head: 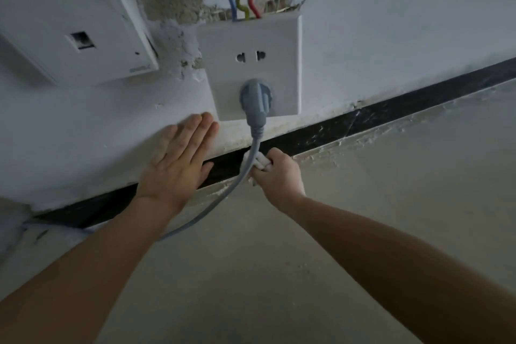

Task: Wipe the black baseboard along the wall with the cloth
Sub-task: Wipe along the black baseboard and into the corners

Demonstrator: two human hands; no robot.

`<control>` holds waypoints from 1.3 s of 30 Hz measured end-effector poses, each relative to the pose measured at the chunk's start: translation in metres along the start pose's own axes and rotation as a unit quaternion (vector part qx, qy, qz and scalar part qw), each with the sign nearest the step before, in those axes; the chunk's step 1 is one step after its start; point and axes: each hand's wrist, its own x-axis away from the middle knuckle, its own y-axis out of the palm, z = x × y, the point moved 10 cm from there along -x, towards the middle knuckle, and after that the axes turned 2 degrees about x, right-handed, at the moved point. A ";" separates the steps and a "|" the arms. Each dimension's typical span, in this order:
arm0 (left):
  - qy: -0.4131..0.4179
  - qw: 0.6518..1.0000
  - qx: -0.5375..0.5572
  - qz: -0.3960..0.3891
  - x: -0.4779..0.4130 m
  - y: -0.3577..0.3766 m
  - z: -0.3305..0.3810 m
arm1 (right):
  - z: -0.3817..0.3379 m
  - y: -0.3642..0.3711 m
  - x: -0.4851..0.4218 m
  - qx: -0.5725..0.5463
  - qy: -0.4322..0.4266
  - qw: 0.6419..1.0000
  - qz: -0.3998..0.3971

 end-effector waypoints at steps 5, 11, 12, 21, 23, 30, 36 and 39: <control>0.053 0.998 0.014 -0.021 -0.021 -0.003 0.006 | 0.011 -0.008 -0.015 -0.066 -0.006 0.998 0.022; 0.016 0.993 0.033 -0.114 -0.022 0.000 0.003 | 0.063 -0.055 -0.024 -0.125 0.095 0.980 0.118; 0.014 0.990 0.038 -0.132 -0.020 -0.004 0.001 | 0.071 -0.061 -0.023 -0.130 0.099 0.979 0.125; -0.228 0.928 0.169 -0.242 0.029 -0.080 -0.010 | 0.071 -0.024 0.009 -0.159 0.071 0.985 0.006; -0.221 0.915 0.195 -0.275 0.038 -0.090 -0.003 | 0.068 -0.021 0.011 -0.156 0.061 0.986 -0.006; 0.041 0.933 0.244 -0.263 -0.001 -0.095 0.095 | 0.073 -0.020 0.016 -0.127 0.033 0.991 -0.036; -0.038 0.986 0.064 -0.147 -0.085 -0.036 0.086 | 0.068 -0.032 -0.008 -0.043 -0.036 0.997 -0.057; -0.130 0.980 0.039 -0.142 -0.091 -0.020 0.062 | 0.056 -0.024 -0.006 -0.050 -0.043 0.996 -0.054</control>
